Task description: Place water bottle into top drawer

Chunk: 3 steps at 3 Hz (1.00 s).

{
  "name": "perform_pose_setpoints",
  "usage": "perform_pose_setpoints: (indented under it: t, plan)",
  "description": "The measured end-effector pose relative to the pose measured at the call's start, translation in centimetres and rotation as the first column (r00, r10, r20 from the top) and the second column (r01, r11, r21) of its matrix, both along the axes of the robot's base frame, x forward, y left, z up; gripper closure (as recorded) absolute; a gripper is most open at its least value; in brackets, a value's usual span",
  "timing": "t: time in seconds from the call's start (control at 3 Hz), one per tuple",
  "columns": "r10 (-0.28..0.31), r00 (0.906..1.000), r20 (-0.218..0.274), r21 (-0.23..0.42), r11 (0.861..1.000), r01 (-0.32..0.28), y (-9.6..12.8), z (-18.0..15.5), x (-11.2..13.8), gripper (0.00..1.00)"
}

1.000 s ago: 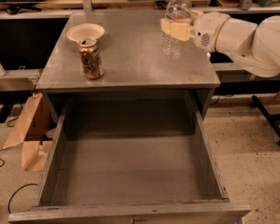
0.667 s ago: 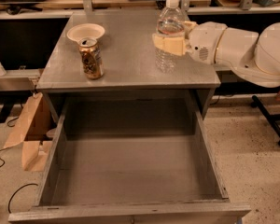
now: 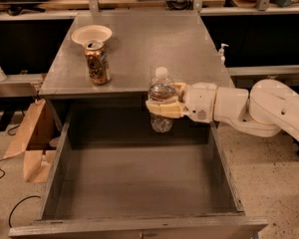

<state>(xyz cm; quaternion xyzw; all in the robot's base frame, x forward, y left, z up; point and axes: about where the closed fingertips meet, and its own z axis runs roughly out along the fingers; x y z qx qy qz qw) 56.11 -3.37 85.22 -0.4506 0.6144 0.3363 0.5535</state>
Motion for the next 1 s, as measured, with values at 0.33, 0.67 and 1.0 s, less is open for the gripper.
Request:
perform_pose_setpoints:
  t: [0.33,0.67,1.0]
  plan:
    - [0.000,1.0000,0.000,0.000,1.000,0.000,0.0,0.0,0.0,1.00]
    - [0.052,0.9984,-0.021,0.021,0.998,-0.052,2.2,-3.0,0.7,1.00]
    - [0.110,0.9919,-0.063,0.047,0.993,-0.107,5.7,-8.0,0.8,1.00]
